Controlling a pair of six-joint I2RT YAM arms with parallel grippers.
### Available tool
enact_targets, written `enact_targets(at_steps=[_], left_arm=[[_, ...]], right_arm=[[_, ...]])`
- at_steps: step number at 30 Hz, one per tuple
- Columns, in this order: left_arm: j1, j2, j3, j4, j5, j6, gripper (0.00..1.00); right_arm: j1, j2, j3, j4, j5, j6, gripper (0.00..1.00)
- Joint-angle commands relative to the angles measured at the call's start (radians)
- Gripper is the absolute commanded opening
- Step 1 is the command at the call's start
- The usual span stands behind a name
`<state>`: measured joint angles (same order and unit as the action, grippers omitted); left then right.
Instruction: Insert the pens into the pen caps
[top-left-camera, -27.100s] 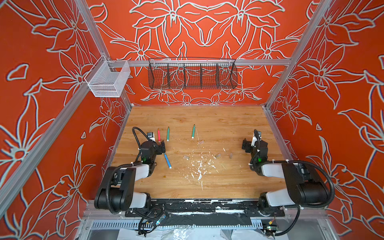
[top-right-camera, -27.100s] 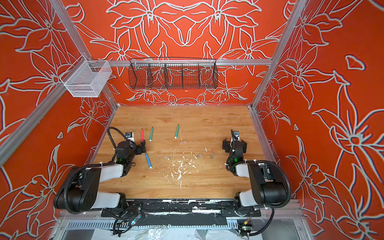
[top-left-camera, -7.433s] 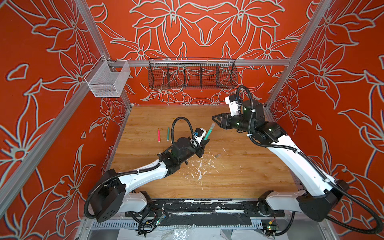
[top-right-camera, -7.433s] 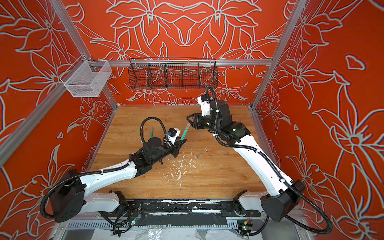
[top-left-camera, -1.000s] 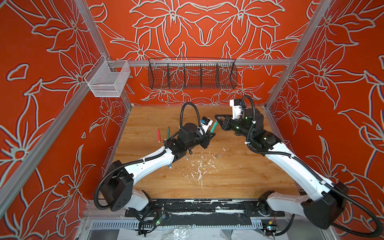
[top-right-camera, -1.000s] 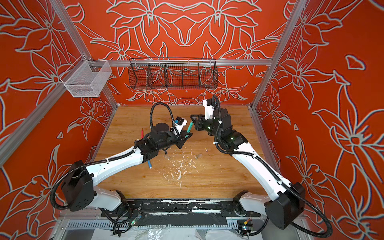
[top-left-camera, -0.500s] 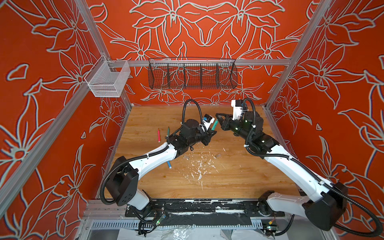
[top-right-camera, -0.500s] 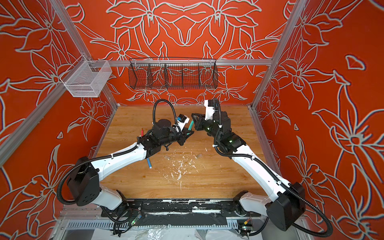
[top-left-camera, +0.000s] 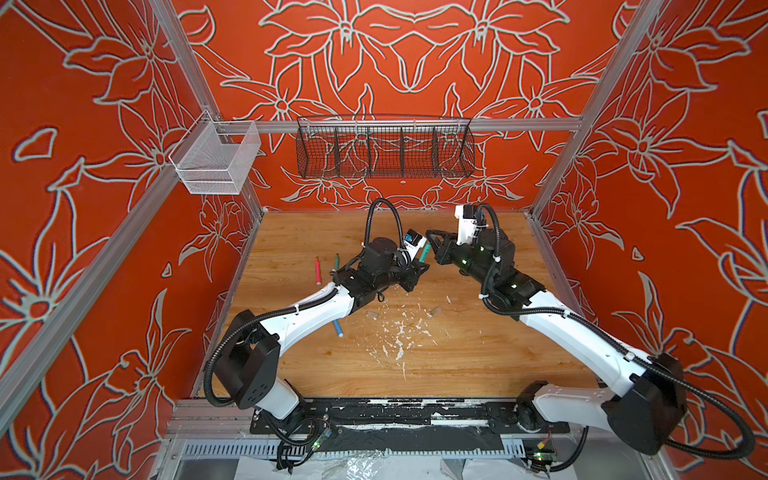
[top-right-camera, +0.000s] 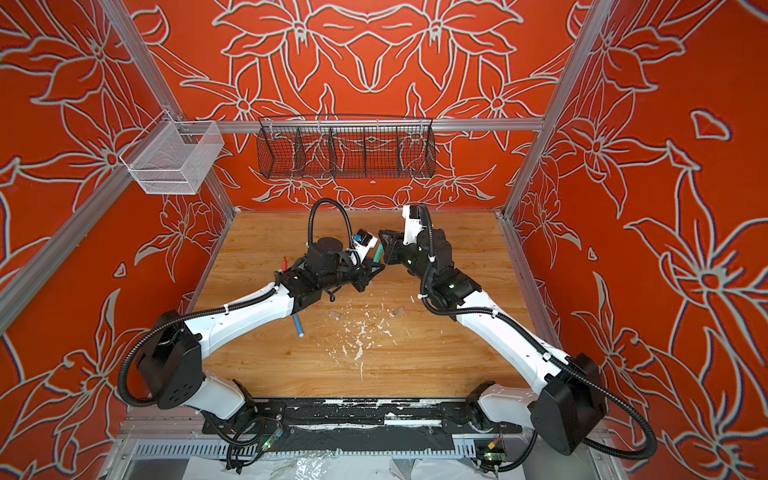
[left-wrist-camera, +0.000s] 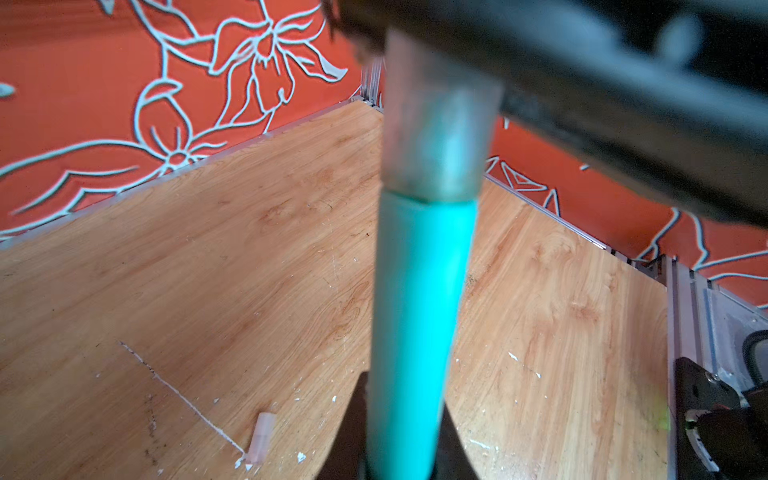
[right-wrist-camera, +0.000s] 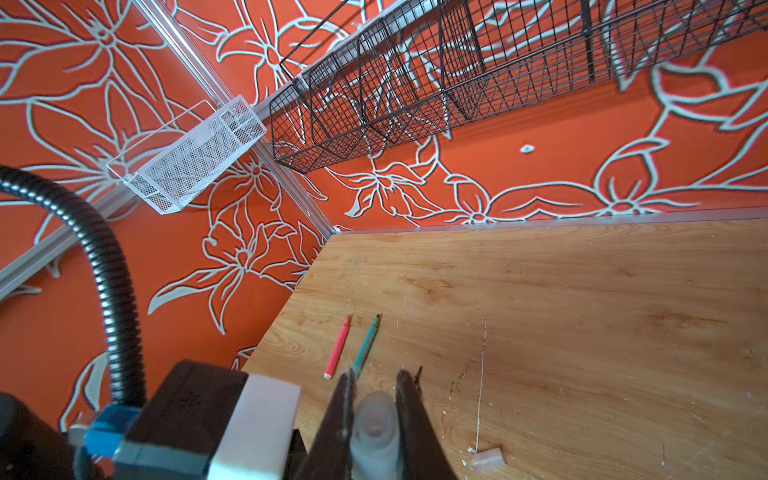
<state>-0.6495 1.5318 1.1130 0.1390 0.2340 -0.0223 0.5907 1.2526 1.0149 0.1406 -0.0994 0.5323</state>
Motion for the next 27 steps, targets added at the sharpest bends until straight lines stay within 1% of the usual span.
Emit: enact_targets(at_steps=[1, 6, 10, 14, 19, 23, 25, 27], left_arm=[[0.083, -0.045, 0.169, 0.498, -0.161, -0.123, 0.0], [0.091, -0.058, 0.167, 0.502, -0.157, -0.136, 0.0], [0.096, -0.067, 0.165, 0.497, -0.151, -0.139, 0.0], [0.096, -0.075, 0.129, 0.482, -0.13, -0.154, 0.0], [0.096, -0.094, -0.002, 0.487, -0.031, -0.214, 0.0], [0.081, -0.11, -0.114, 0.516, 0.055, -0.266, 0.0], [0.068, -0.118, -0.145, 0.503, 0.09, -0.277, 0.0], [0.052, -0.128, -0.17, 0.488, 0.116, -0.277, 0.0]], right_arm=[[0.095, 0.066, -0.128, -0.426, -0.172, -0.002, 0.0], [0.11, 0.1, -0.177, -0.358, -0.157, 0.006, 0.0], [0.116, 0.101, -0.174, -0.35, -0.146, 0.014, 0.0], [0.113, 0.039, -0.115, -0.391, -0.083, 0.012, 0.0], [0.089, 0.004, 0.015, -0.438, -0.056, -0.03, 0.0], [0.074, 0.019, 0.132, -0.455, -0.061, -0.068, 0.25], [0.071, 0.028, 0.191, -0.459, -0.06, -0.09, 0.34], [0.069, 0.037, 0.251, -0.468, -0.073, -0.122, 0.4]])
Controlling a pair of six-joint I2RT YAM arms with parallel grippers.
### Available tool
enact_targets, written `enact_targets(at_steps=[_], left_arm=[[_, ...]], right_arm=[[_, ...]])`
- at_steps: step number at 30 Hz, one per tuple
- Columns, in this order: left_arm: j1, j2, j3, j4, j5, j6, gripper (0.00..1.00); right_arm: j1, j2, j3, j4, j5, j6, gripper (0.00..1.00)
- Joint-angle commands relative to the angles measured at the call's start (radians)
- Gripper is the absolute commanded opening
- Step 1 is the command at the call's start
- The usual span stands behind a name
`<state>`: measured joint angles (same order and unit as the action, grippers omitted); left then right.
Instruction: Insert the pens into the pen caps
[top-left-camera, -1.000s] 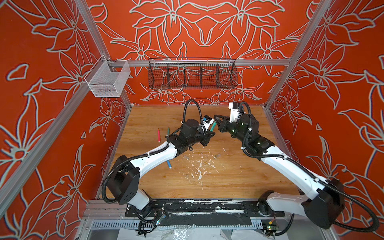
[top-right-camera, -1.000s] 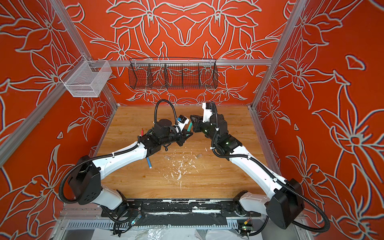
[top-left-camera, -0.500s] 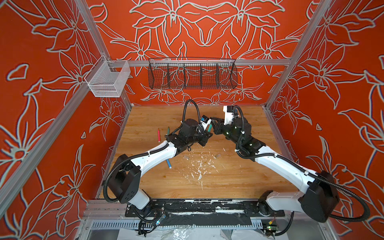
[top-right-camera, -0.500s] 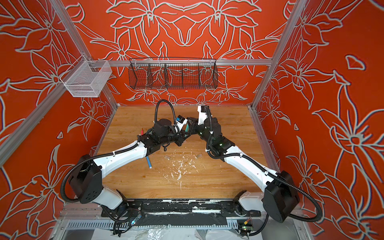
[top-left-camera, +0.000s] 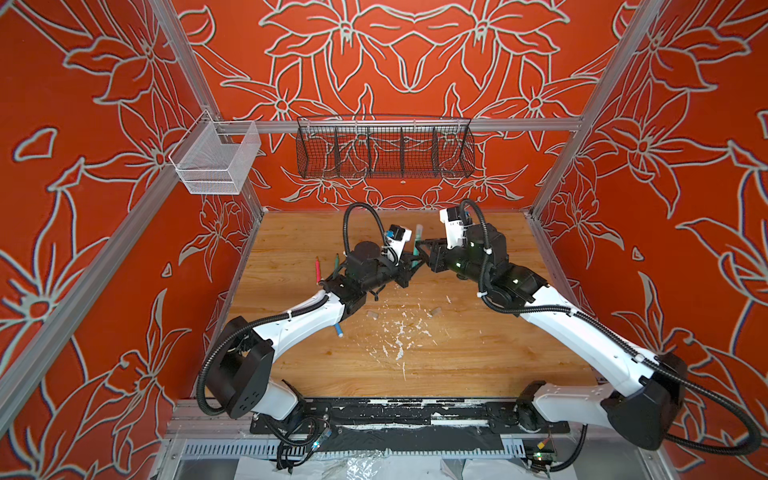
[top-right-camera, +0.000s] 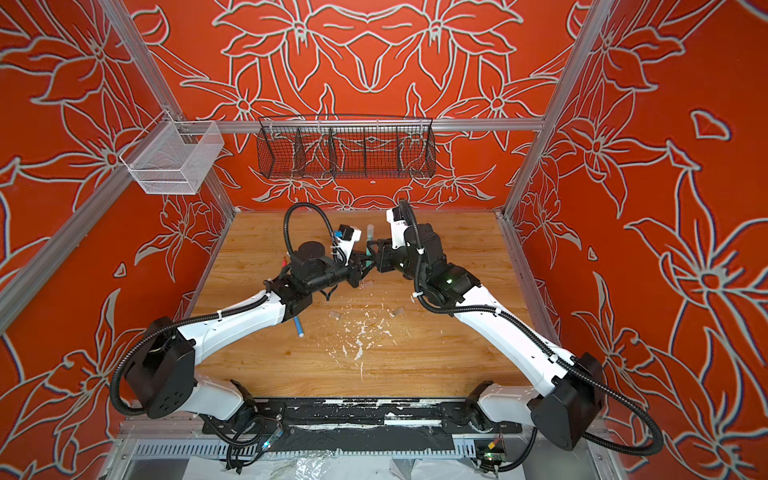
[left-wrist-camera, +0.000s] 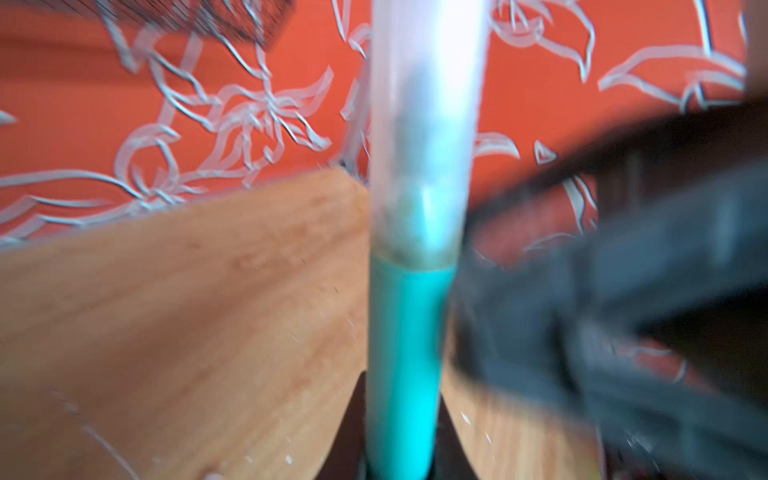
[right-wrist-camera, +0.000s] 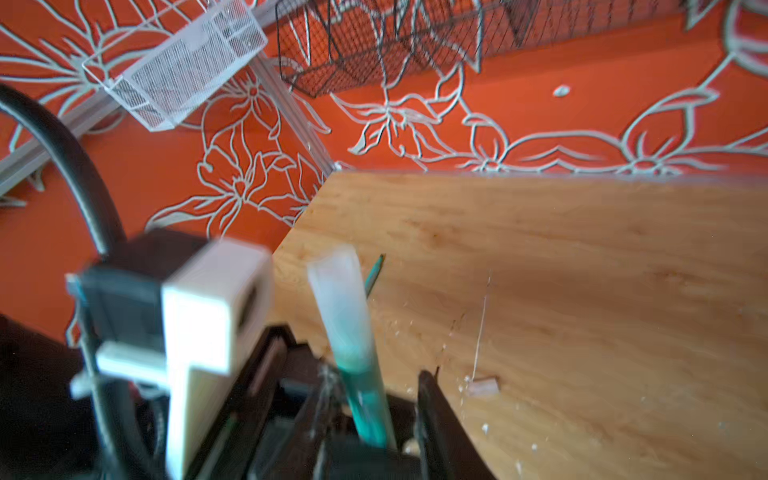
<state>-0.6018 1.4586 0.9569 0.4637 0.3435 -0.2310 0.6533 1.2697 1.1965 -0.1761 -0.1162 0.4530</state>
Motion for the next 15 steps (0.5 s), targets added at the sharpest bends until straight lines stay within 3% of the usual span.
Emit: enact_targets(at_steps=[1, 5, 15], left_arm=[[-0.001, -0.062, -0.028, 0.157, 0.012, -0.068, 0.0], [-0.007, -0.092, -0.08, 0.174, 0.029, -0.103, 0.0], [-0.007, -0.124, -0.126, 0.195, 0.031, -0.139, 0.0]], right_arm=[[0.006, 0.025, 0.092, -0.158, -0.061, -0.06, 0.43], [0.007, 0.044, 0.151, -0.171, -0.066, -0.116, 0.47], [0.011, 0.084, 0.199, -0.155, -0.179, -0.182, 0.46]])
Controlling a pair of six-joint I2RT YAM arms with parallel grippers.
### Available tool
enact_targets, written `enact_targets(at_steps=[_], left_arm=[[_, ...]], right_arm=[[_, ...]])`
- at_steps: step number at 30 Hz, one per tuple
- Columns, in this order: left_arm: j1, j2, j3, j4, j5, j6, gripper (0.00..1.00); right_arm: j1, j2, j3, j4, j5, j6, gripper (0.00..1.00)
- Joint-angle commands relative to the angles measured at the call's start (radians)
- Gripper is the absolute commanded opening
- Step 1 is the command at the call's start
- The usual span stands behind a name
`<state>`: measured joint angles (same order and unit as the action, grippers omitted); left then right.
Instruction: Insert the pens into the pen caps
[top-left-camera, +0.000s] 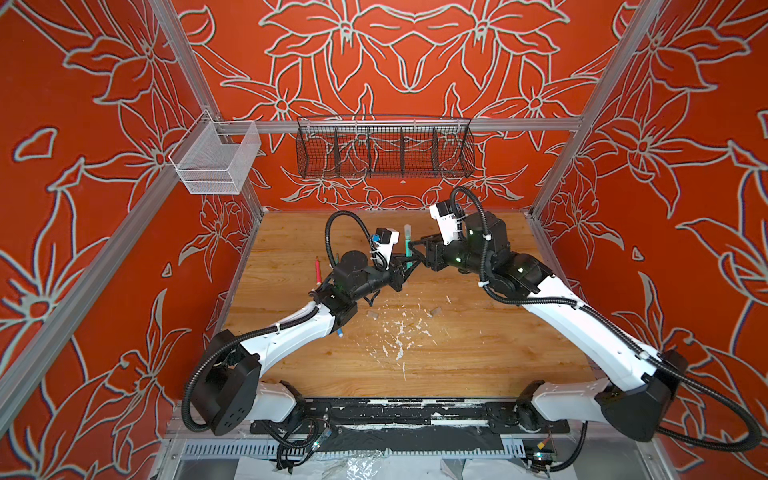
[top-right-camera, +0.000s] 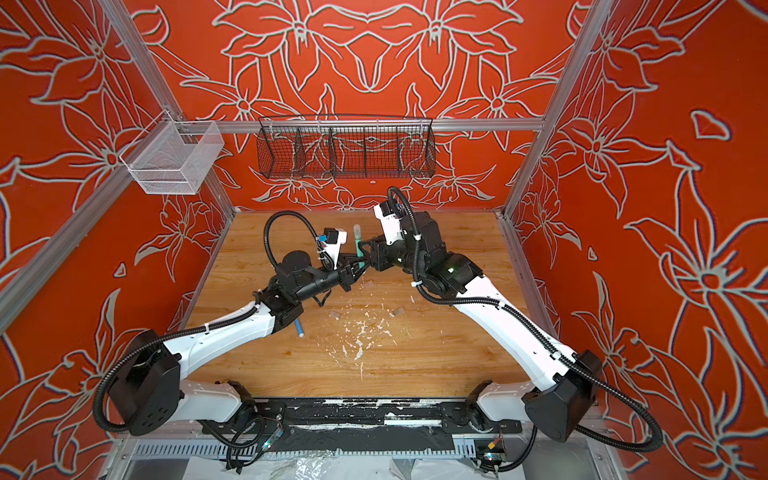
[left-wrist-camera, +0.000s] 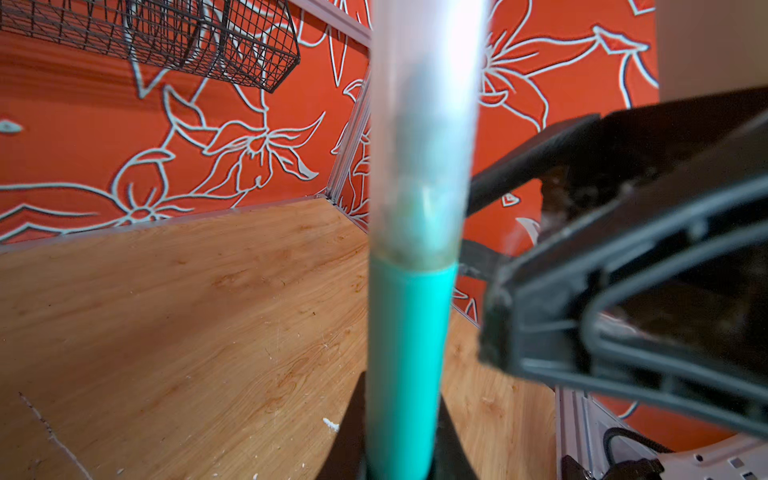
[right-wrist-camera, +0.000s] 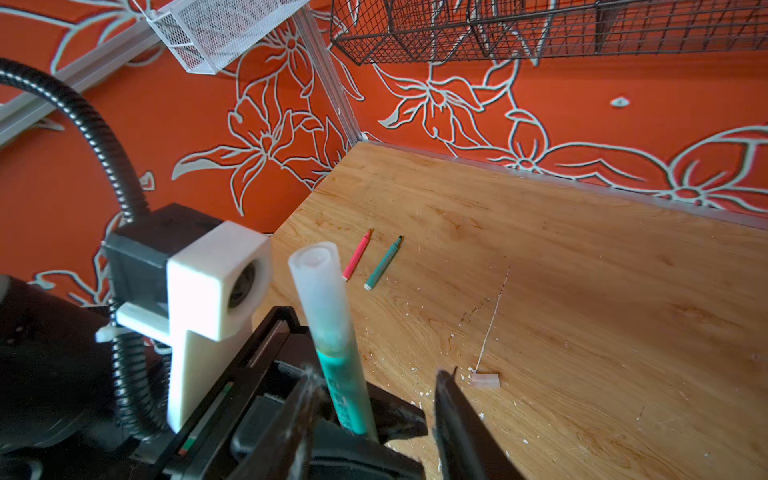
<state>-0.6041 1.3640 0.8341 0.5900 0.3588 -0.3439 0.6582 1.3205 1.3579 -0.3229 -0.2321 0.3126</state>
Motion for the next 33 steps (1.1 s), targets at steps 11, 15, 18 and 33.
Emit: enact_targets(at_steps=[11, 15, 18, 33], left_arm=[[-0.005, -0.014, -0.031, 0.165, -0.023, -0.061, 0.0], [-0.003, -0.002, -0.051, 0.208, -0.062, -0.108, 0.29], [-0.003, -0.009, -0.117, 0.284, -0.139, -0.177, 0.6], [0.015, -0.431, -0.348, -0.227, -0.648, -0.375, 0.89]], right_arm=[[0.018, 0.086, 0.035, 0.015, -0.073, -0.003, 0.07], [0.02, 0.071, 0.039, 0.023, -0.046, 0.015, 0.0], [0.019, 0.06, 0.062, -0.002, 0.033, 0.001, 0.0], [-0.331, 0.233, 0.154, -0.377, 0.109, -0.029, 0.0]])
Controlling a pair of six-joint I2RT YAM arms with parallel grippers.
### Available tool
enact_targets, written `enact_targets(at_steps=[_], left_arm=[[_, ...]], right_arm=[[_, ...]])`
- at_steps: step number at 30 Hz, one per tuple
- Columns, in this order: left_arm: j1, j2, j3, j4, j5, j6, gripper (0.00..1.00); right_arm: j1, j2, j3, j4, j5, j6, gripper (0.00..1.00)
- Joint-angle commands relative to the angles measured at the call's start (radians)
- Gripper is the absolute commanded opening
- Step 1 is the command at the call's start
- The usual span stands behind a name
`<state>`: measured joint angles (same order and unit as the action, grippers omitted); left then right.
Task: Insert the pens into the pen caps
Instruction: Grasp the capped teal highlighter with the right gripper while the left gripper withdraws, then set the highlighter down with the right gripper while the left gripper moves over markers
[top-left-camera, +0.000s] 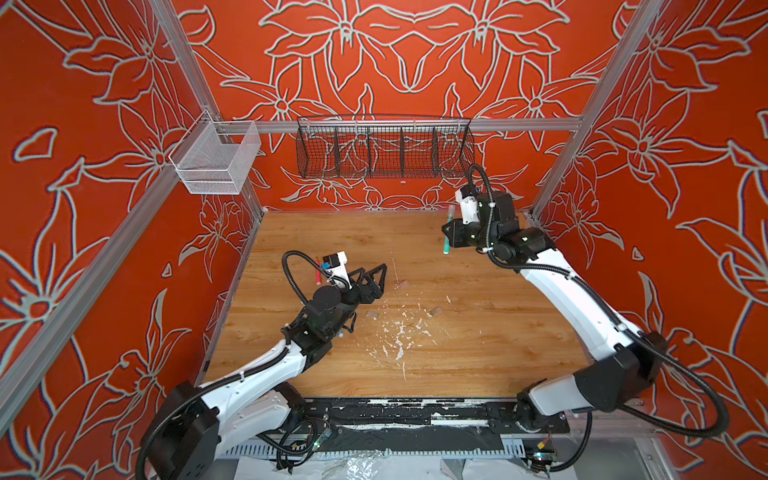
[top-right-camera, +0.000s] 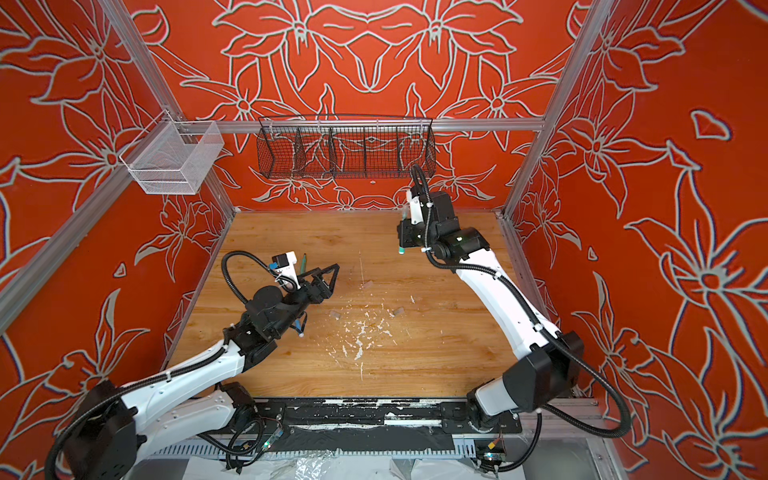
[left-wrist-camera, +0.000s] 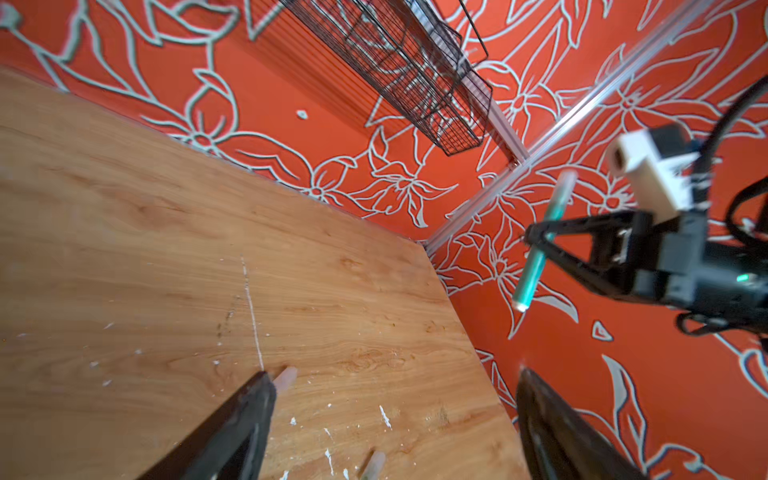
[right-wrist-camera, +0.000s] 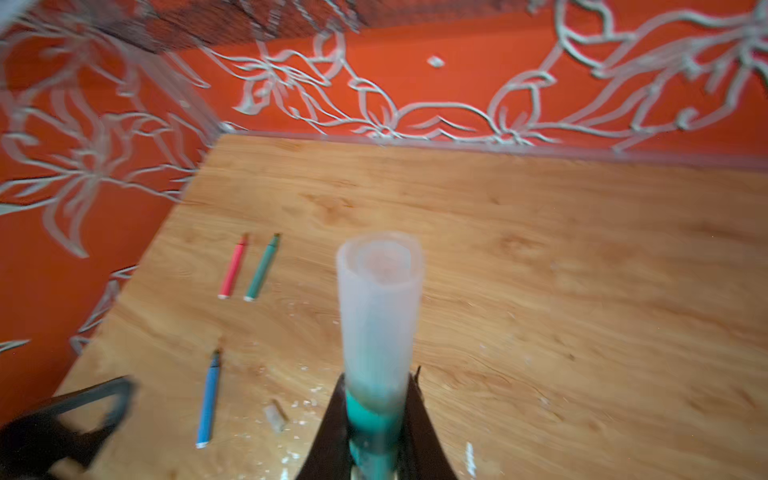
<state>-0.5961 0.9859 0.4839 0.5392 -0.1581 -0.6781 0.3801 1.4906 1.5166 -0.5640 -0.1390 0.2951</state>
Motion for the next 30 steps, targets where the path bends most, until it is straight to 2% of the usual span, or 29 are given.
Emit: enact_targets(at_steps=[1, 7, 16, 27, 30], left_arm=[[0.008, -0.072, -0.001, -0.21, -0.159, -0.046, 0.89], [0.024, -0.134, -0.006, -0.335, -0.246, -0.08, 0.89], [0.06, -0.114, 0.026, -0.414, -0.177, -0.142, 0.88], [0.077, -0.09, 0.108, -0.515, -0.184, -0.12, 0.87], [0.105, -0.064, 0.157, -0.556, -0.109, -0.109, 0.87]], right_arm=[[-0.077, 0.087, -0.004, -0.147, 0.016, -0.017, 0.0], [-0.146, 0.305, 0.075, -0.251, 0.091, -0.079, 0.0], [-0.167, 0.563, 0.179, -0.31, 0.131, -0.098, 0.0], [-0.187, 0.676, 0.187, -0.302, 0.123, -0.079, 0.14], [-0.191, 0.685, 0.186, -0.3, 0.117, -0.076, 0.2]])
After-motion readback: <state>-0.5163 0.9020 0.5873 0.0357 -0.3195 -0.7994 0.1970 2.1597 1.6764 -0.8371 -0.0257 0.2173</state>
